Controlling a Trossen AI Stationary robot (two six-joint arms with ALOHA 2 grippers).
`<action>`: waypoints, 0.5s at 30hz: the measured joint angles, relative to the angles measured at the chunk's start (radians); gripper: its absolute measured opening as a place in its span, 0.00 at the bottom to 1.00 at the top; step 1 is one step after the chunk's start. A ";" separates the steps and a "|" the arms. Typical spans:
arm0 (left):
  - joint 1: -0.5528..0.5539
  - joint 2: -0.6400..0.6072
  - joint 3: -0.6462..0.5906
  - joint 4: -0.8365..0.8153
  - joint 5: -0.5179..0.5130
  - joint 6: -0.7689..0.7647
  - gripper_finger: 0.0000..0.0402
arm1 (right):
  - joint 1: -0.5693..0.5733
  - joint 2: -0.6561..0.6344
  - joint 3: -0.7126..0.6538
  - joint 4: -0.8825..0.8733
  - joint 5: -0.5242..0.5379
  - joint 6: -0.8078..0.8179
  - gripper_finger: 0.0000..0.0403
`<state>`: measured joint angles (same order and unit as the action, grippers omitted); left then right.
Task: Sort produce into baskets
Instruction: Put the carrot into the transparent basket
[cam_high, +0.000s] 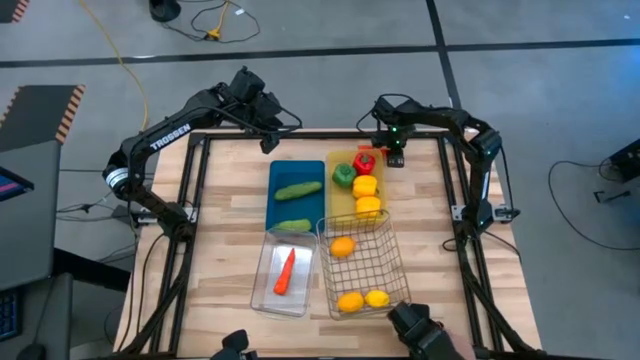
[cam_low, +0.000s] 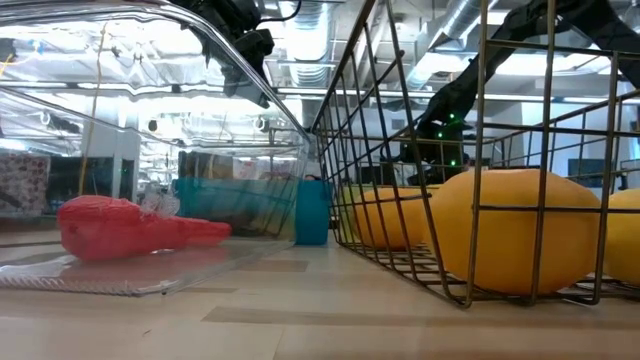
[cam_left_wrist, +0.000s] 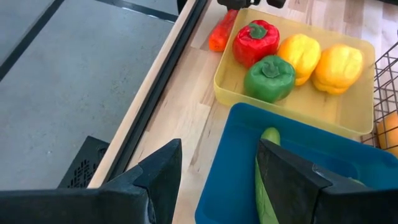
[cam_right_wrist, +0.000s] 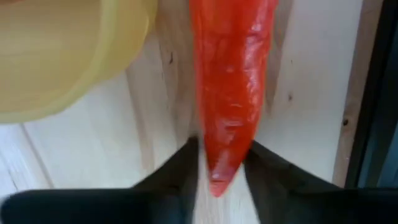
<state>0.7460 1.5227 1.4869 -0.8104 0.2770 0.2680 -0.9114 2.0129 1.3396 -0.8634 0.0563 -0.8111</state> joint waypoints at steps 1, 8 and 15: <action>0.000 0.000 0.000 0.000 -0.001 0.000 0.48 | 0.001 0.000 0.000 -0.001 0.000 0.000 0.32; 0.000 0.000 0.000 0.000 0.000 -0.001 0.48 | 0.001 -0.032 -0.005 -0.017 0.000 0.002 0.18; 0.000 0.000 0.011 -0.003 -0.002 -0.002 0.48 | -0.008 -0.155 -0.004 -0.036 0.011 0.032 0.18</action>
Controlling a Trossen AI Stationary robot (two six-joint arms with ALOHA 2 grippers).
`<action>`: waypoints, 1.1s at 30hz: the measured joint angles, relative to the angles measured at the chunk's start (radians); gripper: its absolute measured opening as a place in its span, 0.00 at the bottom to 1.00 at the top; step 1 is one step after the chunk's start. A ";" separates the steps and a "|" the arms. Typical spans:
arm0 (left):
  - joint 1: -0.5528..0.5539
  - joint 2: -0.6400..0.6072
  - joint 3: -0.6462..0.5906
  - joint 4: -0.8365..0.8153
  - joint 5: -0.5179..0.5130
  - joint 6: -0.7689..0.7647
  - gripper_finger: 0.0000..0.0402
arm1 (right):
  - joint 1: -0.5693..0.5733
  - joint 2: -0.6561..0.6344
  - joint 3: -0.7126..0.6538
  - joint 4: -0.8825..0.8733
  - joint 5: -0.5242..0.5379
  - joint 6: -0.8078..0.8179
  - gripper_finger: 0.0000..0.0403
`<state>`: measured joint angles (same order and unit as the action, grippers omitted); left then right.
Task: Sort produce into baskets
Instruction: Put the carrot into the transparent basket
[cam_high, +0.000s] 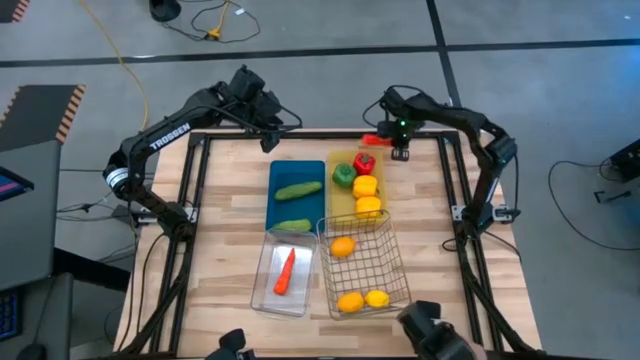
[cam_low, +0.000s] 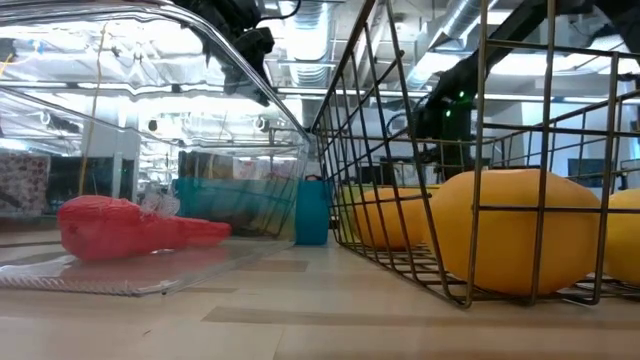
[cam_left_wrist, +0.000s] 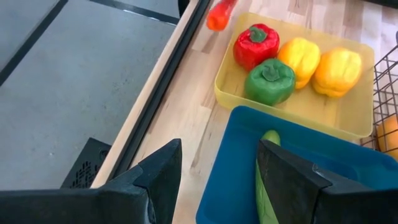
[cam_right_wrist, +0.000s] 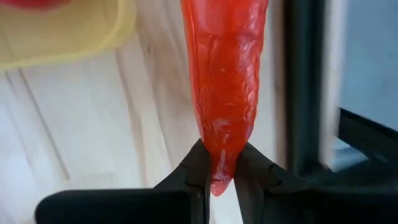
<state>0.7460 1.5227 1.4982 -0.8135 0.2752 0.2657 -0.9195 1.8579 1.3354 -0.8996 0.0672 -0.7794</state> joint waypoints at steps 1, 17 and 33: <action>0.000 0.000 0.005 -0.003 0.000 0.000 0.48 | 0.000 -0.022 0.000 -0.006 0.012 0.009 0.18; 0.021 -0.091 0.110 -0.017 0.009 0.123 0.48 | 0.176 -0.392 0.001 -0.003 -0.047 0.224 0.18; 0.040 -0.630 -0.331 0.051 0.087 -0.068 0.48 | 0.791 -0.370 0.002 0.165 -0.080 0.333 0.19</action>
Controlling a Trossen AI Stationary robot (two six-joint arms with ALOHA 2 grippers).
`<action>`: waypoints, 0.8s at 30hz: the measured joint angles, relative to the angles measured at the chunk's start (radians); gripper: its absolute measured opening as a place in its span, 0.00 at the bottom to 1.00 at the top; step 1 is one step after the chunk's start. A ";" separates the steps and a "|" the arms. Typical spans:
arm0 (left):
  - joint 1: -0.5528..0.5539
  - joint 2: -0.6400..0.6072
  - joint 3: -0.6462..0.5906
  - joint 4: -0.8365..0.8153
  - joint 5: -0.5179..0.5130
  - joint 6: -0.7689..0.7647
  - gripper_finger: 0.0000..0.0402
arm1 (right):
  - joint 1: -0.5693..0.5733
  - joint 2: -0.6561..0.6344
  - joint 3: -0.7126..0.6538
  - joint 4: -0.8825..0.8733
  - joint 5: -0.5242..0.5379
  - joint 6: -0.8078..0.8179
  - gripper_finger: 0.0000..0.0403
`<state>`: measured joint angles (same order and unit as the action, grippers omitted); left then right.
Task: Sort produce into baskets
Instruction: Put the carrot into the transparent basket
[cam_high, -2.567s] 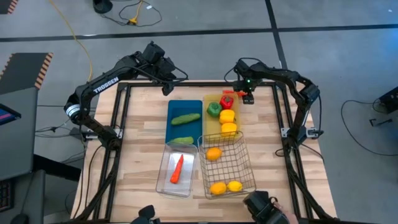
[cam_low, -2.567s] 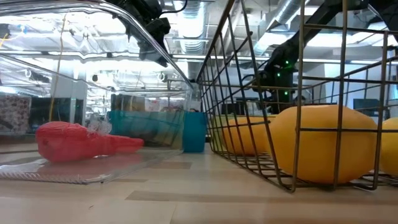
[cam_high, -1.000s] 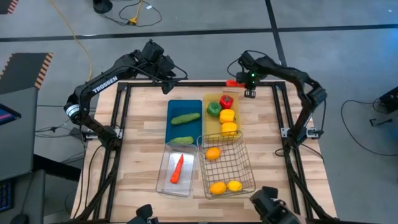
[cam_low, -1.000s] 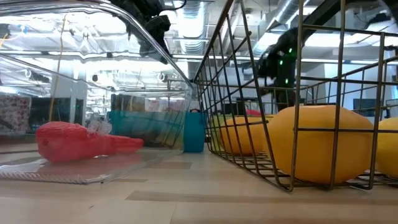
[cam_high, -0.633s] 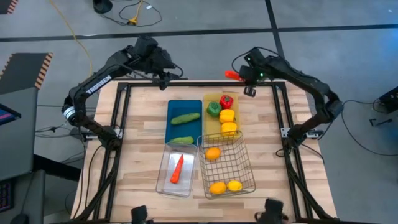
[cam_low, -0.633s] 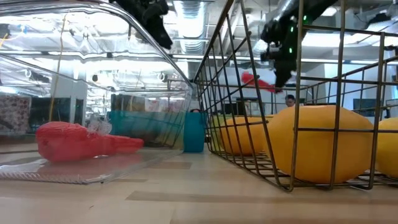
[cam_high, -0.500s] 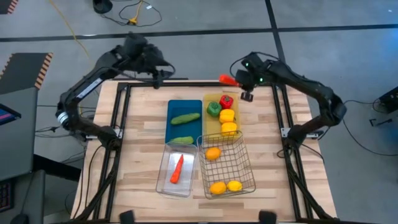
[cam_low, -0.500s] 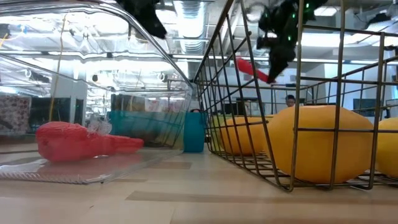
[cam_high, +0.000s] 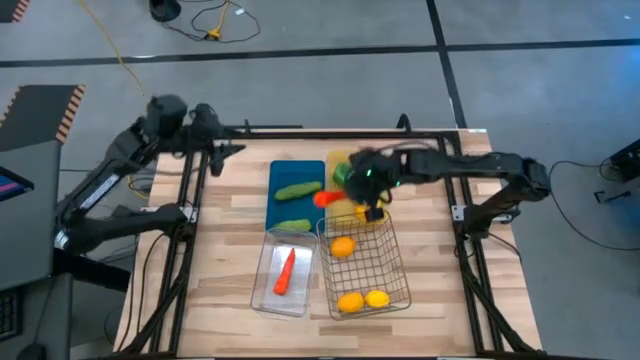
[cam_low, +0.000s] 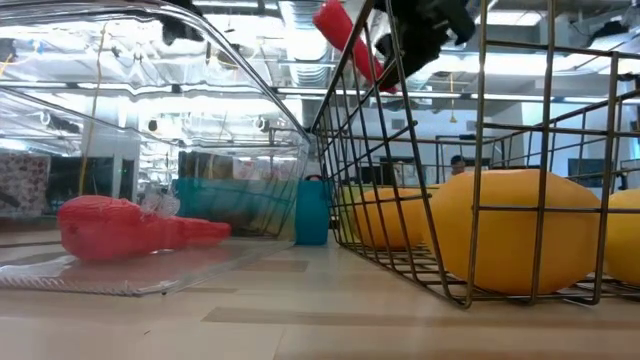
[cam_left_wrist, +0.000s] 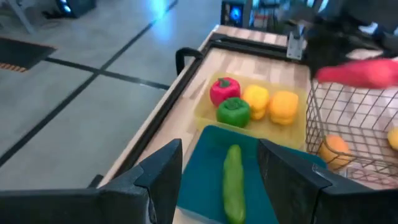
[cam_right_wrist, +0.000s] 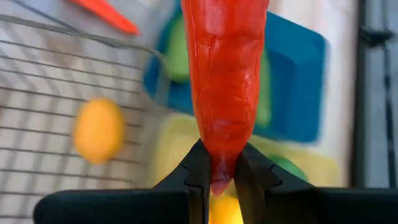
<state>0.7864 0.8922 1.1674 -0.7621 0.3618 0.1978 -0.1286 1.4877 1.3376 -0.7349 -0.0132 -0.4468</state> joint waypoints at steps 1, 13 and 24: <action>0.000 -0.044 -0.050 0.026 0.000 -0.018 0.48 | 0.029 0.016 0.000 0.013 0.000 0.005 0.19; -0.002 -0.485 -0.561 0.387 0.115 -0.197 0.48 | 0.218 0.180 0.000 0.329 0.007 0.013 0.19; -0.017 -0.695 -0.903 0.712 0.125 -0.389 0.48 | 0.233 0.271 0.000 0.570 -0.143 0.038 0.19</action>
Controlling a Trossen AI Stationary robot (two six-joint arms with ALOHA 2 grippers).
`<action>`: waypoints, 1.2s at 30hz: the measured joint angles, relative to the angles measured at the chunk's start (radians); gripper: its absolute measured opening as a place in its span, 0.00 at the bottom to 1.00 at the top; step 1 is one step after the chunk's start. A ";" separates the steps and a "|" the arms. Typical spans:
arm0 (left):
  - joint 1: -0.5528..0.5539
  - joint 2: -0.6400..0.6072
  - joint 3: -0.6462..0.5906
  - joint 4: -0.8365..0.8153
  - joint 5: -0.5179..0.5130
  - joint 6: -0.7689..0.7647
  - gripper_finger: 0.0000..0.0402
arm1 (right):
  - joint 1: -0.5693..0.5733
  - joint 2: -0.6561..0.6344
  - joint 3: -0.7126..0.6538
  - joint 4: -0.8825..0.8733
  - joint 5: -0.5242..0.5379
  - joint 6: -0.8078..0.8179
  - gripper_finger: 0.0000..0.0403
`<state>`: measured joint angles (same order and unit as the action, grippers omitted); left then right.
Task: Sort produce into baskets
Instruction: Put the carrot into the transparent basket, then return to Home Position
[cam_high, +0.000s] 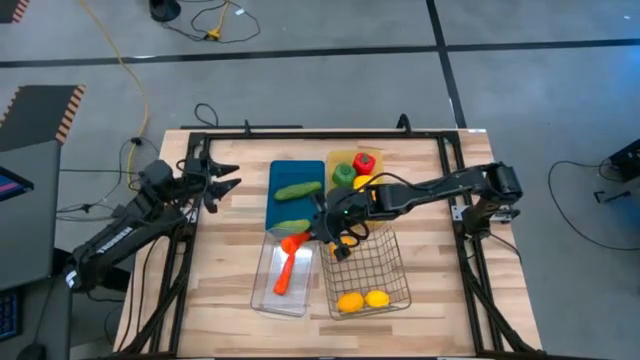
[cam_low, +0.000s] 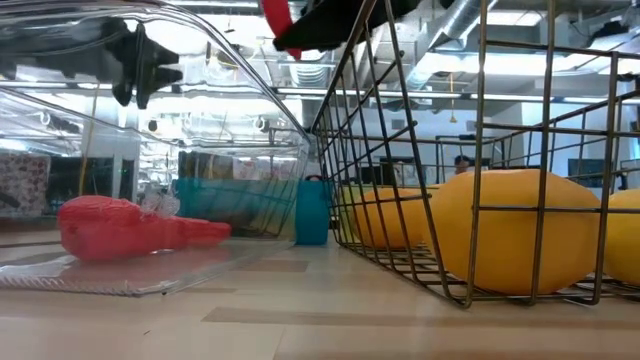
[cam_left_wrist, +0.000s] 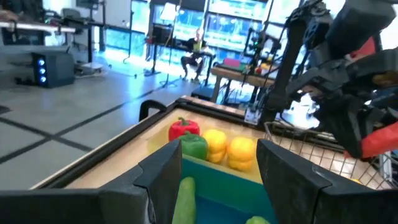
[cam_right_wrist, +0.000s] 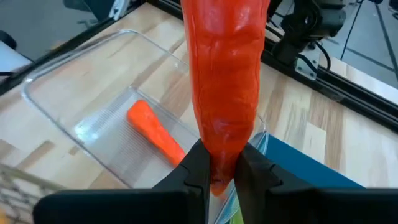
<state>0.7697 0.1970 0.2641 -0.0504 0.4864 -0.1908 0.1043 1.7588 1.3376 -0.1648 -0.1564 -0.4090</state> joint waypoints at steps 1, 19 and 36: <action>-0.007 -0.008 -0.018 0.023 0.000 -0.002 0.48 | 0.000 0.011 0.000 0.012 0.000 0.001 0.19; -0.135 -0.034 -0.228 0.321 -0.118 0.049 0.48 | 0.000 0.094 0.000 0.162 -0.004 0.130 0.29; -0.181 -0.034 -0.253 0.347 -0.186 0.124 0.48 | -0.017 0.062 0.000 0.127 -0.001 0.173 0.53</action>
<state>0.5888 0.1631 0.0113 0.2969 0.3008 -0.0665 0.0877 1.8209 1.3376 -0.0377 -0.1573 -0.2360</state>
